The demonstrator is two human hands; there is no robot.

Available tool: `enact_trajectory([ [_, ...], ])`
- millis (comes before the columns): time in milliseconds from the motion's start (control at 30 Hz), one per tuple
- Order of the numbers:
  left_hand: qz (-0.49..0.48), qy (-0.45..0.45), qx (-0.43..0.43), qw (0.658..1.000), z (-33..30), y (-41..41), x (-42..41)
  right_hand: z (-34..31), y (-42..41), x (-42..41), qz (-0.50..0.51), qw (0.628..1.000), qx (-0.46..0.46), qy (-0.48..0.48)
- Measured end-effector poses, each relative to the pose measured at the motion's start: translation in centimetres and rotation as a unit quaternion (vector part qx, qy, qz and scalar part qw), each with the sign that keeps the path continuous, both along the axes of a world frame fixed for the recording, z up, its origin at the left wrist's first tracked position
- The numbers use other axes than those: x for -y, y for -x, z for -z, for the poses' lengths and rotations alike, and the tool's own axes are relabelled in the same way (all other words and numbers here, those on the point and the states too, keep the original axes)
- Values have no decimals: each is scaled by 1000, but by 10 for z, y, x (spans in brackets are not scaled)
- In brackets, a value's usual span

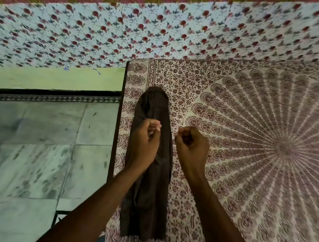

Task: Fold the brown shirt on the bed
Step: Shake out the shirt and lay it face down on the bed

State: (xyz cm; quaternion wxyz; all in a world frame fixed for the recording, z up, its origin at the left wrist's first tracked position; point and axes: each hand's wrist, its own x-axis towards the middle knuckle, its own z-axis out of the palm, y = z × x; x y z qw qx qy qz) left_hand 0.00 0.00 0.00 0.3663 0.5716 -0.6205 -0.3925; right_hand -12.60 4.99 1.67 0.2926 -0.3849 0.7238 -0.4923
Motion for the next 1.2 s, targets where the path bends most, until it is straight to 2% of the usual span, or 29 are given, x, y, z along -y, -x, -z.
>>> enact_trajectory([
  [167,-32,-64,63,995,104,15,91,106,33,87,-5,997,18,-78],
  [300,-55,-106,109,987,187,9,160,201,44,159,-10,991,-40,-124],
  [467,-68,-167,209,961,285,-6,236,306,42,238,-12,986,1,-169],
  [567,-65,-215,201,953,324,-11,266,349,40,277,-7,979,-4,-204],
  [667,-81,-243,198,946,345,-9,283,375,40,302,-52,970,17,-237],
  [733,-105,-268,180,940,346,-5,285,384,45,308,-65,964,59,-250],
  [800,-85,-271,159,946,344,-3,281,380,50,305,-74,949,148,-268],
  [833,-69,-260,154,951,343,-2,277,371,51,300,-98,941,159,-282],
  [900,-66,-250,131,957,342,-4,268,358,52,290,-143,904,252,-315],
  [933,-75,-252,118,957,339,-5,262,352,51,285,-178,894,259,-321],
  [1000,-104,-287,49,951,333,-5,249,340,50,274,-253,901,216,-281],
  [1100,-153,-358,-159,907,320,-6,233,322,43,258,-252,906,247,-235],
  [1167,-149,-350,-204,902,305,-12,218,303,41,242,-234,905,293,-200],
  [1200,-141,-336,-191,912,291,-14,212,295,41,234,-228,906,305,-184],
])
